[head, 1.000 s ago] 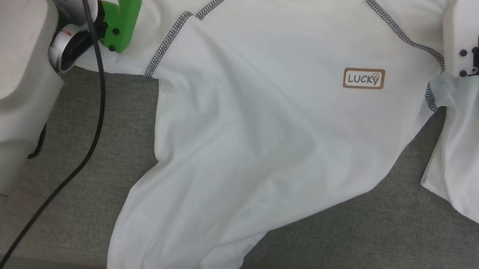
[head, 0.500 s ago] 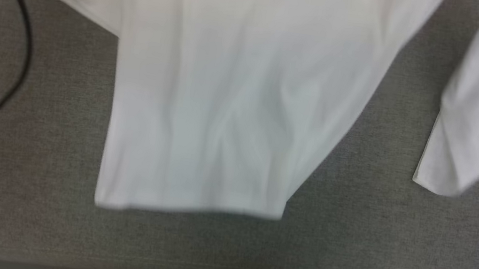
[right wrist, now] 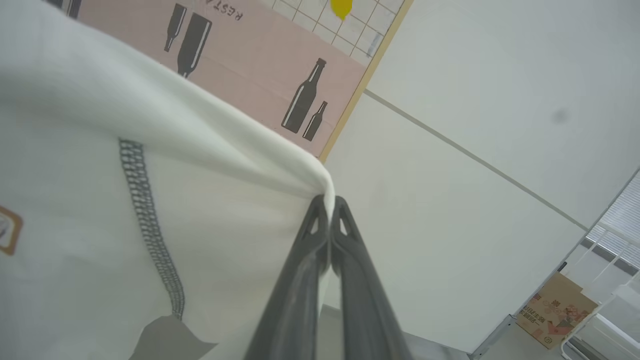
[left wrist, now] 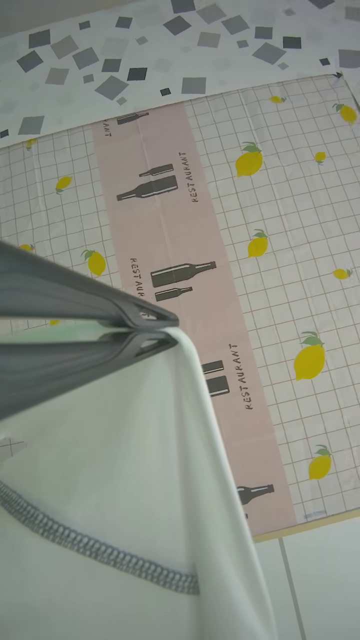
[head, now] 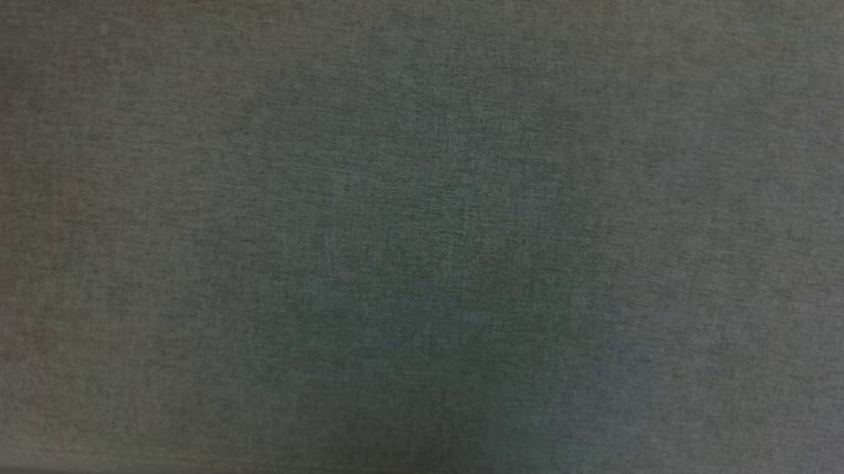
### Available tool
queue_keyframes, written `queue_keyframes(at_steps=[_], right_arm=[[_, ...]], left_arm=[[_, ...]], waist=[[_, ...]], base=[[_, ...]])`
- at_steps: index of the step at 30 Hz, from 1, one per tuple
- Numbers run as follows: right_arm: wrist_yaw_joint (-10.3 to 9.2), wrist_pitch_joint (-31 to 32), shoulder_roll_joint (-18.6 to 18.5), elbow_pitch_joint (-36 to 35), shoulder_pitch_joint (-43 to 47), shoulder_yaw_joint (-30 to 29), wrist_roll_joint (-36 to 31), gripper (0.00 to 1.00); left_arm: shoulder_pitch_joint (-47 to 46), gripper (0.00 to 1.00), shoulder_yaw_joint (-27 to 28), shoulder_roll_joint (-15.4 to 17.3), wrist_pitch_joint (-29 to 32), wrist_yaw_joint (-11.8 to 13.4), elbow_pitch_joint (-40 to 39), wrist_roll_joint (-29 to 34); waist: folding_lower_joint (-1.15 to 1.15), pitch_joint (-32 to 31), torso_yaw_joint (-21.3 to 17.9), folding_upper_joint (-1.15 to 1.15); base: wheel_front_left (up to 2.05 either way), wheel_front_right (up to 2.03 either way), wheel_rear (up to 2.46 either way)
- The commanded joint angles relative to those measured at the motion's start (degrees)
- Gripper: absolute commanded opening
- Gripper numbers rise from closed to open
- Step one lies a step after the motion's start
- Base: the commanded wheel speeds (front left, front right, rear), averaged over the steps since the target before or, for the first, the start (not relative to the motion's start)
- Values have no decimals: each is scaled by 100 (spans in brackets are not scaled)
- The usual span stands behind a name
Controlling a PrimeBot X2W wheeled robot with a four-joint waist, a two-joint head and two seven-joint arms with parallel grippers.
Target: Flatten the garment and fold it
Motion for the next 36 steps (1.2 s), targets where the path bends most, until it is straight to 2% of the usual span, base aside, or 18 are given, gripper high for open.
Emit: queue_keyframes(at_steps=[1, 5, 9, 19, 20, 26, 32, 36], right_arm=[[-33, -158, -90, 17, -186, -190, -197, 0], [-33, -642, -22, 83, -503, -452, -530, 0], [-33, -827, 33, 331, -405, -557, -524, 0], [-33, -1299, -148, 935, 1388, 175, 409, 0], [-33, -1318, -285, 799, 2131, 482, 831, 0], [-33, -948, -624, 43, 3862, 807, 1597, 0], [-33, -214, -794, -1041, 5868, 487, 1859, 0], [-33, 158, -634, -1703, 7105, 30, 1801, 0]], left_arm=[[-200, 0, 152, 187, -128, 144, 41, 36], [-417, 0, 161, 204, -500, 57, 59, 21], [-223, 0, 18, 184, -535, -69, 228, -3], [1596, 0, -469, 321, -399, -381, 782, -117], [2347, 0, -534, 325, -215, -454, 809, -326], [4124, 0, -684, 131, 425, -595, 398, -1002], [5929, 0, -759, -121, 1061, -520, -353, -1812], [6935, 0, -769, -273, 1213, -343, -791, -2208]], waist=[[-1, 57, -38, 0], [-1, 127, -29, 0], [-1, 196, 19, 0], [-1, 6, 56, 0], [-1, -253, 65, 0], [-1, -911, 153, 0], [-1, -1511, 203, 0], [-1, -1800, 232, 0]], base=[[0, 0, 0], [0, 0, 0], [0, 0, 0], [0, 0, 0], [0, 0, 0], [0, 0, 0], [0, 0, 0], [0, 0, 0]])
